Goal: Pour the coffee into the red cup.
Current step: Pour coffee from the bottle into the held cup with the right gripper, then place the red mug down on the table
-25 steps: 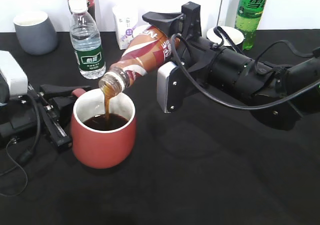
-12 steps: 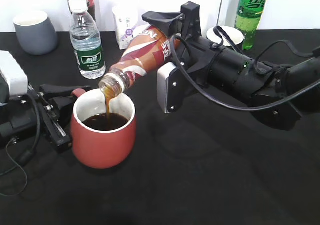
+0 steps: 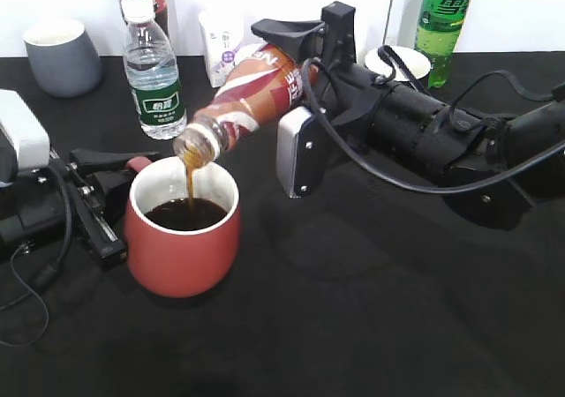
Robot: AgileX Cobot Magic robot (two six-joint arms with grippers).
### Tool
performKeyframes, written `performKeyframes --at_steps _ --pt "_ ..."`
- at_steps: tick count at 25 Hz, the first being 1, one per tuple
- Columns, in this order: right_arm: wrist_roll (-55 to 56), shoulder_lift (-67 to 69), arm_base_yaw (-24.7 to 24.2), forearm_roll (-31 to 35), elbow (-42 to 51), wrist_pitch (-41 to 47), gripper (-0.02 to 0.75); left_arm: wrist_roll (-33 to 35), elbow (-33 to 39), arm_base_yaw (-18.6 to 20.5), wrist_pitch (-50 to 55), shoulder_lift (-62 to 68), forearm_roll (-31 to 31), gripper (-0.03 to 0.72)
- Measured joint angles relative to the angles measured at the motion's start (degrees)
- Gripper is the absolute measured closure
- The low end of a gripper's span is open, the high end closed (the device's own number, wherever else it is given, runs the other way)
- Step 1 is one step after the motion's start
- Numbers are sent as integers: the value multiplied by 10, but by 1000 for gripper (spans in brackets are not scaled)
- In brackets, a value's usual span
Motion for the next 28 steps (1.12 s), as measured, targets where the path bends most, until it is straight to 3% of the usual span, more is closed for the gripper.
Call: performKeyframes --at_steps 9,12,18,21,26,28 --pt "86 0 0 0 0 -1 203 0 0 0 0 0 -1 615" --pt "205 0 0 0 0 -1 203 0 0 0 -3 0 -6 615" --pt "565 0 0 1 0 -1 203 0 0 0 -3 0 -44 615" --pt "682 0 0 2 0 -1 203 0 0 0 -3 0 -112 614" --pt "694 0 0 4 0 -1 203 22 1 3 -3 0 -317 615" --pt "694 0 0 10 0 -1 203 29 1 24 -3 0 -369 615"
